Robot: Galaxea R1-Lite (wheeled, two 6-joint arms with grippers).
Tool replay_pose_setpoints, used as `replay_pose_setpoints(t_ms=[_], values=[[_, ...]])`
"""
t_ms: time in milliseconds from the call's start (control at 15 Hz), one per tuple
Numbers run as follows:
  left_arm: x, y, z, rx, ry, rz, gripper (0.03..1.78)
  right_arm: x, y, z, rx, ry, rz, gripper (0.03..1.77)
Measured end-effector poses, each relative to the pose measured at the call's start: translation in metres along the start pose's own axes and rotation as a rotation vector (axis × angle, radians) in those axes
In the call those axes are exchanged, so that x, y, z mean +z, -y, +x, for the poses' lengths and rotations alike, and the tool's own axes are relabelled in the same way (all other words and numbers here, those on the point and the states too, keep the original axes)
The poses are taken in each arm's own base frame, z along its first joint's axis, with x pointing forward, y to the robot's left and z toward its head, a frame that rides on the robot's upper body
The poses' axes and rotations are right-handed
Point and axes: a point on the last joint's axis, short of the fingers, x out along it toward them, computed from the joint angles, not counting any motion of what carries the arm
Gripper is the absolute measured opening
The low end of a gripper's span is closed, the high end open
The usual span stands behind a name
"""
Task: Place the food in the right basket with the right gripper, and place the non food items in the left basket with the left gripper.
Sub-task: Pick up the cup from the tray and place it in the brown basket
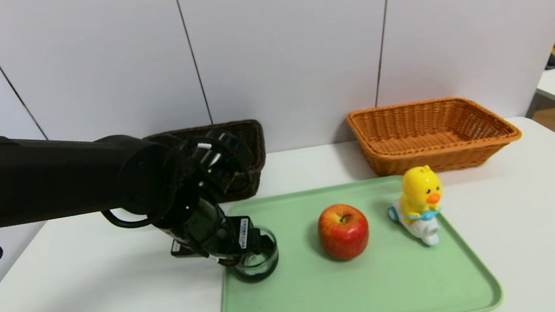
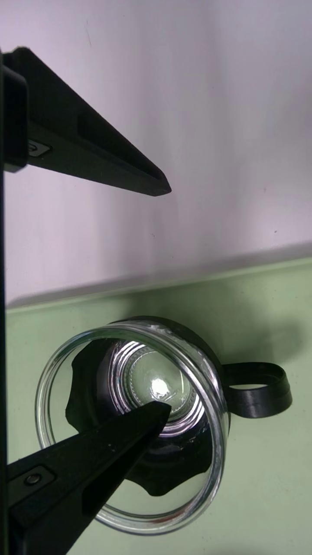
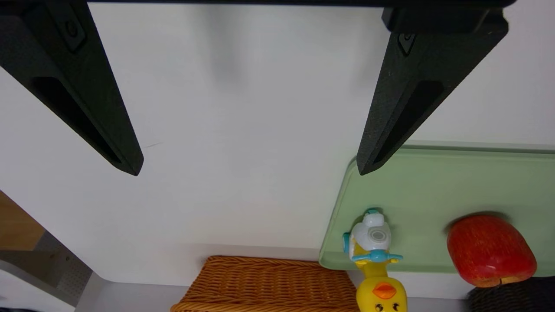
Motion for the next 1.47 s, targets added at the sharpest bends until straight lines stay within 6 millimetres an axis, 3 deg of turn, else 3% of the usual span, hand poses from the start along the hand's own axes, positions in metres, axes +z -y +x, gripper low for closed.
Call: replay_pose_setpoints(t_ms=[200, 467, 533, 1067, 1467], values=[[0.000, 0.000, 0.001, 0.001, -0.003, 0.005, 1.18, 0.000, 0.000, 0.000, 0.000, 0.000, 0.000, 1.70], [0.000, 0.000, 0.003, 0.002, -0.007, 0.007, 0.73, 0.000, 0.000, 0.000, 0.000, 0.000, 0.000, 1.70], [0.000, 0.001, 0.003, 0.002, -0.007, 0.008, 0.17, 0.000, 0.000, 0.000, 0.000, 0.000, 0.000, 1.70], [0.000, 0.001, 0.001, 0.000, -0.003, 0.010, 0.11, 0.000, 0.000, 0.000, 0.000, 0.000, 0.000, 1.70], [0.003, -0.005, -0.033, -0.041, 0.083, -0.013, 0.11, 0.000, 0.000, 0.000, 0.000, 0.000, 0.000, 1.70]])
